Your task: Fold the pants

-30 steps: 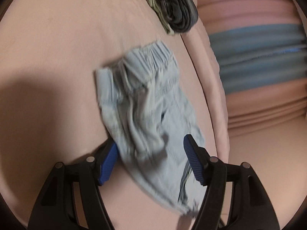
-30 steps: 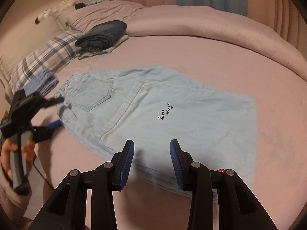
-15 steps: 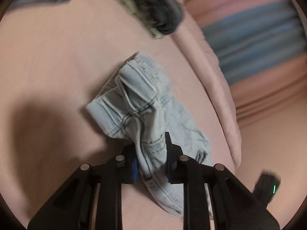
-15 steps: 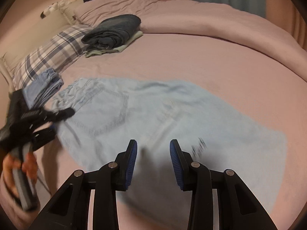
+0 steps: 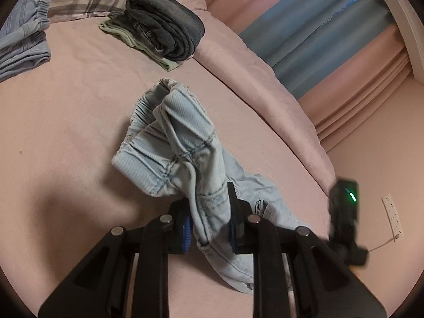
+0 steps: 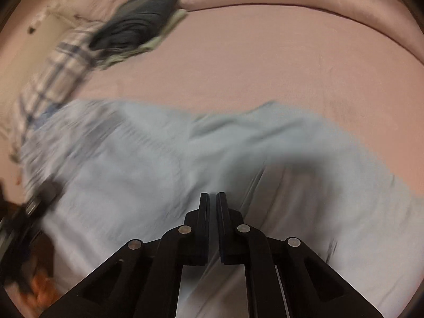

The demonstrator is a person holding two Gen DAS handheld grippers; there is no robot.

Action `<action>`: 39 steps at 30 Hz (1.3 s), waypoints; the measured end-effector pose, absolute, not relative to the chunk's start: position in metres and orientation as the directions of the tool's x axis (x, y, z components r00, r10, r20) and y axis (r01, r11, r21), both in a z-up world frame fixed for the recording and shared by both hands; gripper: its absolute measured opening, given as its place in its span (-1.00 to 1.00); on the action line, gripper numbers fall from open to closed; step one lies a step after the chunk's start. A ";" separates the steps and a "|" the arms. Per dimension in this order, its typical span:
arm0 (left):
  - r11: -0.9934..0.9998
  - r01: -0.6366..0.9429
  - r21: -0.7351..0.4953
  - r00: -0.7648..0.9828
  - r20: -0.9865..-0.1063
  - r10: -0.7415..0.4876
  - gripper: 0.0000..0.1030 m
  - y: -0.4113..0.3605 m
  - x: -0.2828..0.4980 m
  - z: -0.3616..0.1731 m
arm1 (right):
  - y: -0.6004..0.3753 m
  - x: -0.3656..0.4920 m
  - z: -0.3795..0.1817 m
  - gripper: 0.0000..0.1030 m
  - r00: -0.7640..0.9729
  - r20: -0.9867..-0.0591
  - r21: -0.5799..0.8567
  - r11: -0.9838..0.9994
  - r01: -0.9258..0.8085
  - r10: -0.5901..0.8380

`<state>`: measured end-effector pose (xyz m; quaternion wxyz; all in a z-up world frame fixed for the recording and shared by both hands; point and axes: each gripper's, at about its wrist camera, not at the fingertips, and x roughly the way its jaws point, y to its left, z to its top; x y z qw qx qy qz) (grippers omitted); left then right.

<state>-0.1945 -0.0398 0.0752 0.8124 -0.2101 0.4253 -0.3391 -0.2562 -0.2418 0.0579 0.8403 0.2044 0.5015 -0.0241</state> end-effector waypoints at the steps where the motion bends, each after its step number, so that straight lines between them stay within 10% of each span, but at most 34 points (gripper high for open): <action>1: 0.685 0.377 -0.624 0.410 -0.550 -0.727 -0.61 -0.042 -0.193 0.076 | -0.235 -0.267 0.057 -0.84 0.488 -0.855 0.324 0.916 0.236 0.176; 7: 0.690 0.412 -0.595 0.408 -0.557 -0.723 -0.61 -0.055 -0.197 0.086 | -0.203 -0.299 0.043 -0.84 0.466 -0.869 0.270 0.948 0.169 0.165; 21: 0.568 0.724 -0.392 0.329 -0.528 -0.783 -0.61 -0.144 -0.259 0.137 | -0.302 -0.415 0.044 -0.39 0.713 -0.650 0.650 0.679 0.342 0.262; 30: 0.460 0.846 -0.271 0.176 -0.672 -0.719 -0.55 -0.229 -0.297 0.102 | -0.358 -0.486 0.007 0.21 0.917 -0.232 0.965 0.194 0.176 0.324; 34: 0.398 0.882 -0.251 0.086 -0.746 -0.661 0.30 -0.258 -0.313 0.076 | -0.368 -0.501 -0.005 0.32 0.948 -0.064 0.998 0.009 0.065 0.312; 39: 0.364 0.905 -0.219 0.075 -0.761 -0.645 0.42 -0.255 -0.319 0.069 | -0.365 -0.508 -0.009 0.40 0.943 -0.092 0.995 -0.013 0.101 0.319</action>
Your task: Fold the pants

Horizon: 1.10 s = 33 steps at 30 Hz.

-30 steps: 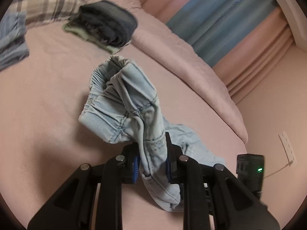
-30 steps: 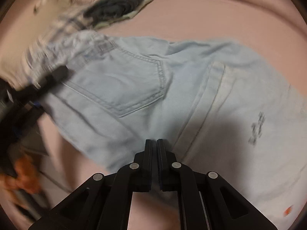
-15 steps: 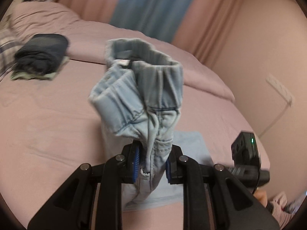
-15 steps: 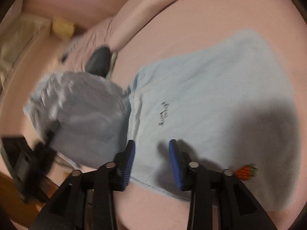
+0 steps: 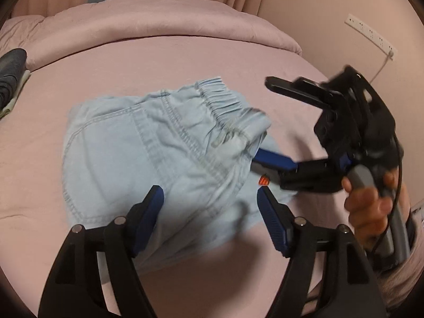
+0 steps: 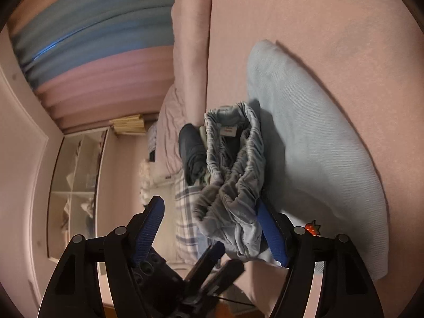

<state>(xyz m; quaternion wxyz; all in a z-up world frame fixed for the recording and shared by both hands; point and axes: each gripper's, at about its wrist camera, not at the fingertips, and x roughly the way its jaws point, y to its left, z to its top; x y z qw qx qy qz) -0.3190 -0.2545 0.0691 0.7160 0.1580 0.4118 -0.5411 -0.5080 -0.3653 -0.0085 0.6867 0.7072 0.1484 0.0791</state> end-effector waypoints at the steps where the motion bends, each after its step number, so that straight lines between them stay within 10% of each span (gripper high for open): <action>1: 0.371 0.897 -0.241 0.068 -0.753 -0.654 0.44 -0.245 -0.317 0.069 | -0.367 -0.510 -0.007 0.40 0.937 -0.114 0.993 0.000 0.121 0.331; 9: 0.530 0.764 -0.369 0.124 -0.721 -0.682 0.55 -0.164 -0.285 0.068 | -0.354 -0.460 0.025 0.38 0.852 -0.415 0.902 0.263 0.341 0.318; 16: 0.636 0.642 -0.429 0.163 -0.734 -0.660 0.55 -0.131 -0.260 0.057 | -0.346 -0.436 0.038 -0.28 0.761 -0.614 0.735 0.502 0.455 0.210; 33: 0.630 0.652 -0.422 0.146 -0.746 -0.650 0.55 -0.146 -0.255 0.054 | -0.374 -0.479 0.063 -0.39 0.773 -0.633 0.649 0.564 0.511 0.028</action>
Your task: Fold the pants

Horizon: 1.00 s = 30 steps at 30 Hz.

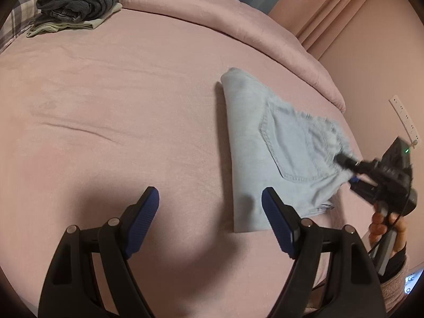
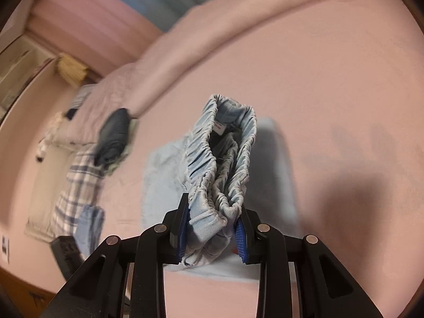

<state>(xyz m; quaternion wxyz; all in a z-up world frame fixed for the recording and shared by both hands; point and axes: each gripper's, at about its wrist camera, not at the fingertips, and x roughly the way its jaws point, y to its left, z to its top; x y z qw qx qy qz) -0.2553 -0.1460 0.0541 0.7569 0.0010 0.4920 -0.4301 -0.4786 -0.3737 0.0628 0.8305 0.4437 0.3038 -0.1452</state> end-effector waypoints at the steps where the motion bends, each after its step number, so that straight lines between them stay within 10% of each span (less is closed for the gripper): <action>1: 0.628 0.657 -0.417 0.145 -0.748 -0.648 0.55 -0.149 -0.255 0.054 | -0.379 -0.483 0.053 -0.39 0.762 -0.647 0.648 0.547 0.531 0.027; 17: 0.569 0.794 -0.216 0.245 -0.742 -0.624 0.43 -0.229 -0.243 0.087 | -0.375 -0.491 0.075 0.08 0.655 -0.724 0.369 0.680 0.634 -0.218; 21: 0.524 0.819 -0.234 0.199 -0.741 -0.642 0.01 -0.267 -0.232 0.091 | -0.357 -0.483 0.098 0.05 0.686 -0.663 0.265 0.763 0.589 -0.300; 25: 0.536 0.813 -0.226 0.182 -0.777 -0.602 -0.63 -0.303 -0.211 0.076 | -0.346 -0.468 0.100 -0.47 0.730 -0.643 0.253 0.836 0.487 -0.231; 30: 0.553 0.803 -0.220 0.153 -0.822 -0.548 -0.77 -0.328 -0.194 0.051 | -0.344 -0.454 0.071 -0.55 0.635 -0.738 0.158 0.856 0.491 -0.228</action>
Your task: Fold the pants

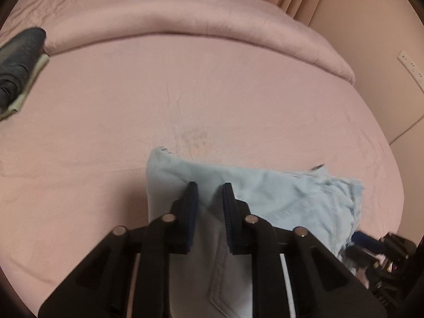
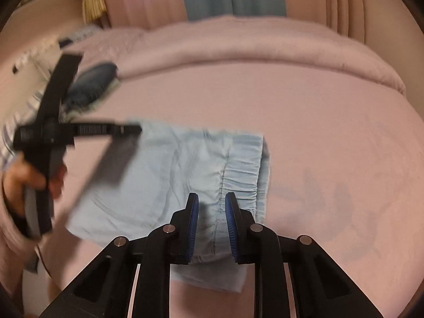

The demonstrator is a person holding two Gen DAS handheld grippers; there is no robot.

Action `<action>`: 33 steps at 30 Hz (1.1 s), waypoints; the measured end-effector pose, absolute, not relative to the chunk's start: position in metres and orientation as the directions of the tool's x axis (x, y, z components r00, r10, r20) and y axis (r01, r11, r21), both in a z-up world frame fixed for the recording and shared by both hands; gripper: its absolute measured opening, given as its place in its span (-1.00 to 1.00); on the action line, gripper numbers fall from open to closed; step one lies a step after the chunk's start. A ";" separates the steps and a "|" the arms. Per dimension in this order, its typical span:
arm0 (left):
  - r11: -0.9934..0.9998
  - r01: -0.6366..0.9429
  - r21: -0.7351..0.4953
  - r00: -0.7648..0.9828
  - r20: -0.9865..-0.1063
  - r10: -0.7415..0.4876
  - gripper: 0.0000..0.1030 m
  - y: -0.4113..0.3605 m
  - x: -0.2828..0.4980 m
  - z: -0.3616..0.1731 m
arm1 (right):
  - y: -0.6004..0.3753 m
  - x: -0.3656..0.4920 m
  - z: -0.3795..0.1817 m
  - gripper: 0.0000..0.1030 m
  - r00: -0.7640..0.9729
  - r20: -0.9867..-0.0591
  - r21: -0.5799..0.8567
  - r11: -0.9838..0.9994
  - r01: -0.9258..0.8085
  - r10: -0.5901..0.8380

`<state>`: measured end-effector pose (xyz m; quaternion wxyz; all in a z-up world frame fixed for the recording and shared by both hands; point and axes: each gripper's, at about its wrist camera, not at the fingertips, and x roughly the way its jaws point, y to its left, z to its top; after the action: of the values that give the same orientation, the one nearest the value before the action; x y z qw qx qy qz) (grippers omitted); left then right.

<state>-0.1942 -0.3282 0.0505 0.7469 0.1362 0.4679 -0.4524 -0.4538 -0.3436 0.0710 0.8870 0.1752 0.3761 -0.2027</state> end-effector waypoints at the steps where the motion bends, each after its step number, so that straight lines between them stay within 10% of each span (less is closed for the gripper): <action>1: 0.556 0.803 -0.215 0.142 -0.837 -0.528 -0.79 -0.333 -0.193 0.042 | -0.346 -0.453 0.063 -0.55 0.609 -0.763 0.154 0.854 0.497 -0.217; 33: 0.499 0.767 -0.403 0.015 -0.766 -0.642 -0.83 -0.211 -0.275 0.040 | -0.338 -0.248 0.049 -0.55 0.531 -0.840 0.290 0.921 0.260 0.115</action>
<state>-0.2750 -0.2107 0.0396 0.7095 0.0631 0.4960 -0.4967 -0.2481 -0.3377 0.0490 0.8530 0.1944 0.4825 -0.0427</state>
